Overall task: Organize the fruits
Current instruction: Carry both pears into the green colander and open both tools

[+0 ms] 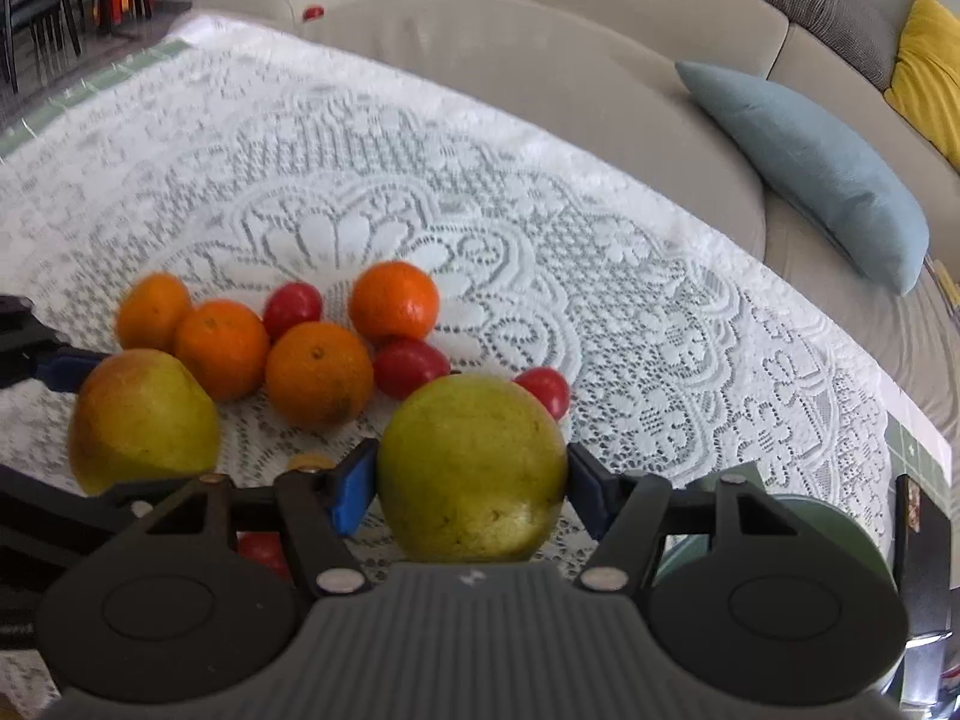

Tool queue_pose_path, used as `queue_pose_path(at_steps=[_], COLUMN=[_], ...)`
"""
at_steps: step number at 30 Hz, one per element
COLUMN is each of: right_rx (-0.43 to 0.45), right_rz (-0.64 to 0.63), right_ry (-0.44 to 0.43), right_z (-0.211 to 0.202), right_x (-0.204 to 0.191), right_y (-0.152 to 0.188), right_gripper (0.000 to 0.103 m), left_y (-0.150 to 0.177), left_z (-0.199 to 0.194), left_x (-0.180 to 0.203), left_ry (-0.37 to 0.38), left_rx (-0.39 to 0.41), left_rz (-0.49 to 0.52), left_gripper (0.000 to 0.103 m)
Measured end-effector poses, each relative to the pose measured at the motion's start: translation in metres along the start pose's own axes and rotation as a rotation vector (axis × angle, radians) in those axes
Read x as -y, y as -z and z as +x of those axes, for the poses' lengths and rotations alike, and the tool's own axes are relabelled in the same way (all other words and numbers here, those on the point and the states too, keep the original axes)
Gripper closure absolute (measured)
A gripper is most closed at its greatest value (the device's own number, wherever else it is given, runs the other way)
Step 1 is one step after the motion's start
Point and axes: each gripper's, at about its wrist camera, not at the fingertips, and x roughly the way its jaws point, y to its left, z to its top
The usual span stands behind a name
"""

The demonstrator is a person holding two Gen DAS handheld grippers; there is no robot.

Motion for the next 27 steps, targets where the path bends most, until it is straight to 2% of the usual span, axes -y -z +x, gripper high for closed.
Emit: queue_pose_path(at_steps=[5,13,20,23,27], right_rx=[0.058,0.126,0.133,0.110,0.046], right_rz=[0.046,0.067,0.019,-0.013,-0.073], right_ry=[-0.086,-0.168,-0.130,-0.101,-0.023], right_z=[-0.022,-0.062,-0.101,-0.117,-0.125], right_x=[0.002,0.017,0.052,0.075,0.105], right_y=[0.004,0.005,0.013,0.020,0.031], right_gripper=[0.040,0.040,0.040,0.040,0.040], left_y=[0.001,-0.013,-0.031,-0.038,-0.048], left_z=[-0.018,-0.047,-0.059,-0.058,-0.052], left_x=[0.000,0.016,0.062,0.084,0.107], left_ry=[0.022,-0.017,0.000,0.014,0.091], left_rx=[0.034,0.058,0.052,0.054,0.027], left_rz=[-0.012,-0.015,0.036,0.050,0.029], left_gripper=[0.029,0.029,0.029,0.029,0.029])
